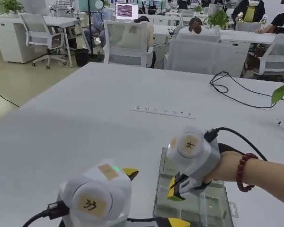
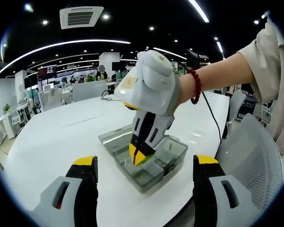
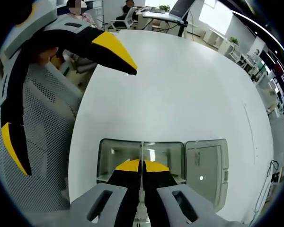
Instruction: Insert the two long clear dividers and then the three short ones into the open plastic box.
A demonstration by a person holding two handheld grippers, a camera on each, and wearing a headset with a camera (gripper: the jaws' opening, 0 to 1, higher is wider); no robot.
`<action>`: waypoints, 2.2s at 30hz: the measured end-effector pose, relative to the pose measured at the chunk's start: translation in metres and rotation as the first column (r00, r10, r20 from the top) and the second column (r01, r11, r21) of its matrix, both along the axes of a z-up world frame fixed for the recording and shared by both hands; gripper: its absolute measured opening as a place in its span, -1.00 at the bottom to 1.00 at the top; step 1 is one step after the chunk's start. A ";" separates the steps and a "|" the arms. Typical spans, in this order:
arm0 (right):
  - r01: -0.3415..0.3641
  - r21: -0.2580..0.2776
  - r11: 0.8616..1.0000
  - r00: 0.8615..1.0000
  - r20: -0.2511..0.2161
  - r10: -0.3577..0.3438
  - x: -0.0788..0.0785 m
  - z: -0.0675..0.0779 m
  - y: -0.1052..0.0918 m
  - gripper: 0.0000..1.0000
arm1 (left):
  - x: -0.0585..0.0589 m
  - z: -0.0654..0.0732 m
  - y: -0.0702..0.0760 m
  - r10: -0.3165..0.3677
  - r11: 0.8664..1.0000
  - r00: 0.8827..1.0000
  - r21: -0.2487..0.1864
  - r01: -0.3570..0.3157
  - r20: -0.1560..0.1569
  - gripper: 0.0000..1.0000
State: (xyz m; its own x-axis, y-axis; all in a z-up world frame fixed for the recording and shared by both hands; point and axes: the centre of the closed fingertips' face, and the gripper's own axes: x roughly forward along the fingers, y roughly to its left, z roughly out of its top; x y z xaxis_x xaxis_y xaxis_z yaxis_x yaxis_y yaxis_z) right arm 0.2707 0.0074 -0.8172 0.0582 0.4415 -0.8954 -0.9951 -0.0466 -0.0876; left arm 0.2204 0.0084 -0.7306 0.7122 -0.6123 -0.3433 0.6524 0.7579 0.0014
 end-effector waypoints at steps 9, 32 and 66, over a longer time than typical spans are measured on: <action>0.013 -0.044 0.999 1.000 -0.020 -0.014 0.001 -0.012 0.000 -0.96 | -0.001 0.001 -0.002 -0.002 1.000 1.000 -0.011 0.002 -0.003 0.67; -0.003 -0.126 0.992 1.000 -0.029 -0.001 0.000 -0.019 -0.002 -0.90 | -0.001 0.002 -0.004 -0.004 1.000 1.000 -0.028 0.004 -0.007 0.69; 0.065 0.022 0.998 0.996 -0.060 -0.064 -0.012 0.031 -0.033 -0.31 | -0.002 0.006 -0.010 -0.015 0.997 1.000 -0.070 0.015 -0.002 1.00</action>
State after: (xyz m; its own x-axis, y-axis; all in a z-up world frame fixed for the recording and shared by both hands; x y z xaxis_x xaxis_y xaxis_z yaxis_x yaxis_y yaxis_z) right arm 0.2582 -0.0257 -0.7865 0.0347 0.4597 -0.8874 -0.9994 0.0196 -0.0290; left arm 0.2186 -0.0013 -0.7243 0.7016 -0.6456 -0.3015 0.6637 0.7461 -0.0531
